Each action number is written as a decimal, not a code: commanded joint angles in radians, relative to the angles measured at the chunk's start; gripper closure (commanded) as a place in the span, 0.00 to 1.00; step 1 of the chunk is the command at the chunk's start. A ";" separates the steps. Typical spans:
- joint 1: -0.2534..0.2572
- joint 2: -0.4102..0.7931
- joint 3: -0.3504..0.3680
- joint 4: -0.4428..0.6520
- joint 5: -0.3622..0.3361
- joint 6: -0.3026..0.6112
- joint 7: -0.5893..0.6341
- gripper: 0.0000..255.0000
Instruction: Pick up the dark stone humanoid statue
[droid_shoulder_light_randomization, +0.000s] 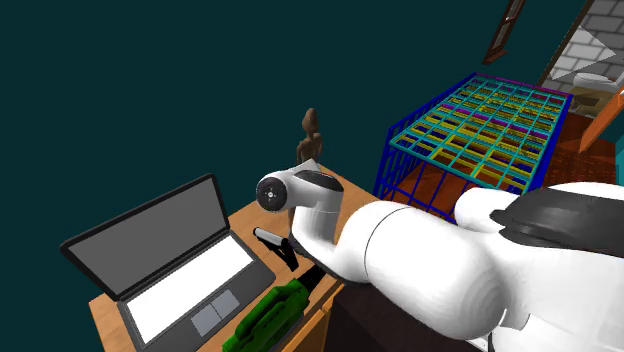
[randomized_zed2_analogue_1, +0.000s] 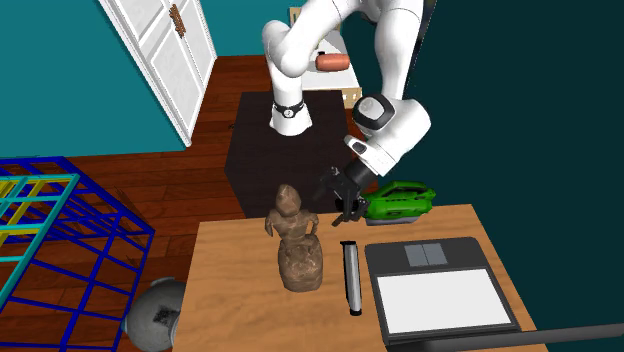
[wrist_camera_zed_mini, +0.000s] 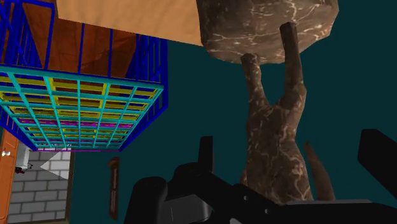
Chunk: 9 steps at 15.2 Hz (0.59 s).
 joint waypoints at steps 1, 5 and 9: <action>-0.105 -0.080 0.071 0.089 0.016 -0.033 0.073 0.00; -0.263 -0.223 0.141 0.266 0.041 -0.122 0.189 0.00; -0.282 -0.248 0.177 0.278 0.053 -0.107 0.212 0.00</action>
